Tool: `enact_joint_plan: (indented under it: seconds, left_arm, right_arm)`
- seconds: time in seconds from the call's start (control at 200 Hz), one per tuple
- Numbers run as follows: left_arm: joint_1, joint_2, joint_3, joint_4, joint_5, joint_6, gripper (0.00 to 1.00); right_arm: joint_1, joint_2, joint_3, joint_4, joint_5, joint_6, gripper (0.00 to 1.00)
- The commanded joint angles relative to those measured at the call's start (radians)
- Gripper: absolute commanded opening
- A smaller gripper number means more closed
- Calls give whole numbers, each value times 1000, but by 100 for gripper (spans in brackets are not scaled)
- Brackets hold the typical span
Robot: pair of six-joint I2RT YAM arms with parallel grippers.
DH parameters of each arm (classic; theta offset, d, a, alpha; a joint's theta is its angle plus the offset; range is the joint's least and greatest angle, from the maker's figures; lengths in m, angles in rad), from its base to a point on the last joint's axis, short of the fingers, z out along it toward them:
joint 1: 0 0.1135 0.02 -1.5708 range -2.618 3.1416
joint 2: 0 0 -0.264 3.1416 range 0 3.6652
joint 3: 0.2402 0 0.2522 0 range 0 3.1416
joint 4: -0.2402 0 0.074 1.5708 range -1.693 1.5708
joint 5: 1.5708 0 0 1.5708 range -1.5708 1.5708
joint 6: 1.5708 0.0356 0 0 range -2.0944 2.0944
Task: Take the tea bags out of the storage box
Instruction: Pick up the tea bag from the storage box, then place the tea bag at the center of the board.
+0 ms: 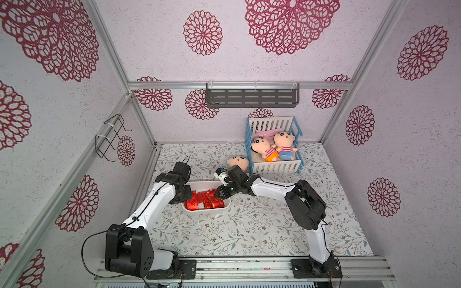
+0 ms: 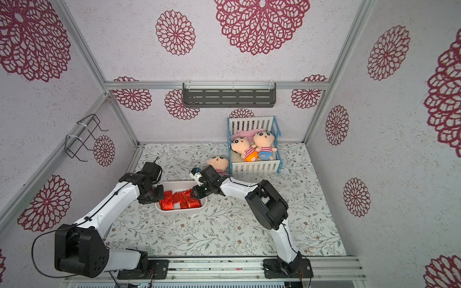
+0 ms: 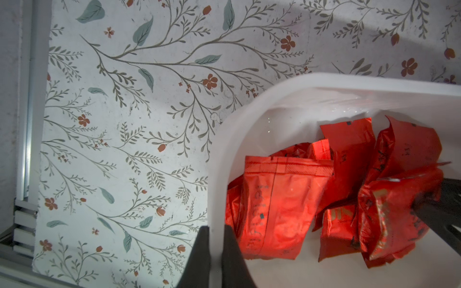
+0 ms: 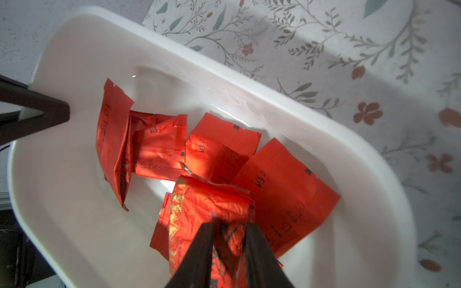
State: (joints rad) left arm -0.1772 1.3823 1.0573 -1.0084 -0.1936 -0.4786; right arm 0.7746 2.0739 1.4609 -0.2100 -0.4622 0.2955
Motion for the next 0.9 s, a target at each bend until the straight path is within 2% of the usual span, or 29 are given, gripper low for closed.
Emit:
enact_joint_plan:
  seconds: [0.0,0.215,0.415,0.575,0.66,0.766,0.896]
  left_arm:
    - [-15,4,3,7,-13,2,0]
    - [-22,1,2,4,-28,0,0]
    - [-24,-2,4,1,-38,-4,0]
    - [-24,-2,5,1,-38,-1,0]
    - [-24,0,6,1,-37,0,0]
    - [-23,-2,6,0,-37,1,0]
    - [-25,-5,4,0,-36,0,0]
  right_arm:
    - [-3,-54,13,28,-6,10,23]
    - [-6,-118,12,44,9,17,0]
    - [-67,-236,-41,68,36,40,0]
    - [-252,-409,-226,159,-13,108,0]
    - [-355,-474,-329,175,2,118,0]
    - [-445,-501,-418,159,28,110,0]
    - [-494,-473,-478,159,44,100,0]
